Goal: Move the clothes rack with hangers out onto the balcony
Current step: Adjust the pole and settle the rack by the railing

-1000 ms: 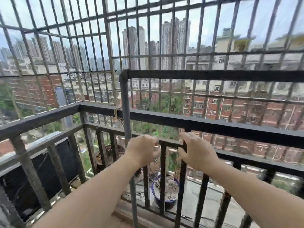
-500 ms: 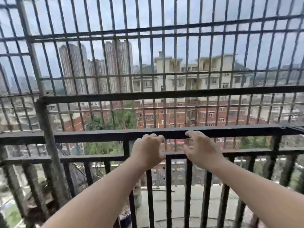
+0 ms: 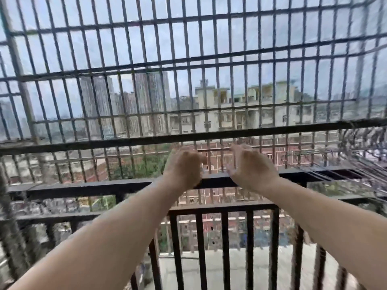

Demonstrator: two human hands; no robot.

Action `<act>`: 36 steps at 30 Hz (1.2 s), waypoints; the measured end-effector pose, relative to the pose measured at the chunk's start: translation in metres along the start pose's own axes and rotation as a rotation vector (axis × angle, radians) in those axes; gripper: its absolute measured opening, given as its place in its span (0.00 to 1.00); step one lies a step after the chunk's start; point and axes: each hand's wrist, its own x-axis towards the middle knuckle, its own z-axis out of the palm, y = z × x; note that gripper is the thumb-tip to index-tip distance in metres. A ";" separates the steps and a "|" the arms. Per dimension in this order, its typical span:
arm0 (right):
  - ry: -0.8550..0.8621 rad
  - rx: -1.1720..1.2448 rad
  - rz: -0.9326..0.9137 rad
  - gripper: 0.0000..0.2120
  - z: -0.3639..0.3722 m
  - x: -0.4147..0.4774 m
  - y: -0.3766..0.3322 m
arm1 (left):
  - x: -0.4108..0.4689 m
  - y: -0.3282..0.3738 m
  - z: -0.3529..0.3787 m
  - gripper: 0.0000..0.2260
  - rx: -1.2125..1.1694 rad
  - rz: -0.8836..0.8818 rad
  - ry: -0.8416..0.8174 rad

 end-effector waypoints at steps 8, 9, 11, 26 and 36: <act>0.117 -0.168 -0.055 0.15 -0.006 0.049 0.043 | 0.067 0.017 -0.008 0.14 0.098 -0.065 0.050; 0.126 -0.186 -0.063 0.15 -0.003 0.055 0.046 | 0.073 0.016 -0.004 0.12 0.093 -0.075 0.037; 0.114 -0.212 -0.060 0.16 0.007 0.067 0.054 | 0.085 0.008 0.007 0.11 0.092 -0.101 0.025; 0.009 -0.299 -0.182 0.14 0.042 0.141 0.087 | 0.119 -0.023 0.052 0.08 0.093 -0.227 -0.046; 0.036 -0.307 -0.173 0.14 0.051 0.148 0.070 | 0.121 -0.055 0.051 0.12 0.093 -0.053 -0.102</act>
